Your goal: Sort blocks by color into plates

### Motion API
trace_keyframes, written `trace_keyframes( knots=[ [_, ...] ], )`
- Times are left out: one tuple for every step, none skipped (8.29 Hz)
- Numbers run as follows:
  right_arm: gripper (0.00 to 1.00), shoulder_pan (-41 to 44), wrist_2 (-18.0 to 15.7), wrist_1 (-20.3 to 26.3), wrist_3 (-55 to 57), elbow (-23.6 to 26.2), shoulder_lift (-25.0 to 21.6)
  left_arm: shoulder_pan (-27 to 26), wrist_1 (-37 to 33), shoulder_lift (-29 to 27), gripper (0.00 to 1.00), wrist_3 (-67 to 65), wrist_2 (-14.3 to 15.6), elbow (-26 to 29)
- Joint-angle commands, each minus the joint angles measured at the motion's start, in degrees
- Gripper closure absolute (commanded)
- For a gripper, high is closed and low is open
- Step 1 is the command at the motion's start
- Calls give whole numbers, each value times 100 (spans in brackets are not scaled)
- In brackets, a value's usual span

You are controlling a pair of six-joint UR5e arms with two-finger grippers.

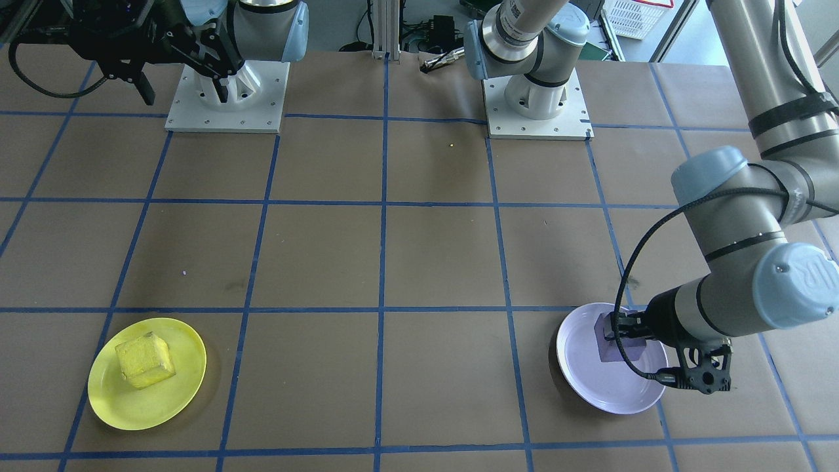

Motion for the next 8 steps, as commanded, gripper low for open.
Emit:
trace_keyframes(
  knots=[
    [0, 0, -5, 8, 0, 22, -2, 117, 507, -544, 100, -26, -9, 109],
    [0, 0, -5, 8, 0, 31, 6, 117, 517, -562, 7, -35, -18, 109],
    [0, 0, -14, 8, 0, 31, -2, 82, 474, -440, 0, -61, -149, 109],
    [0, 0, -14, 8, 0, 31, -11, 47, 351, -335, 0, -79, -185, 109],
    [0, 9, -5, 8, 0, 31, -2, 90, 307, -186, 0, -70, -194, 101],
    [0, 9, 4, 8, 0, 31, 15, 82, 245, -28, 0, -79, -185, 109],
    [0, 9, 4, 8, 0, 31, 33, 65, -121, 313, 0, -383, -168, 118],
    [0, 9, 39, 8, -157, 48, 50, 30, -507, 760, 0, -734, -141, 101]
  ],
)
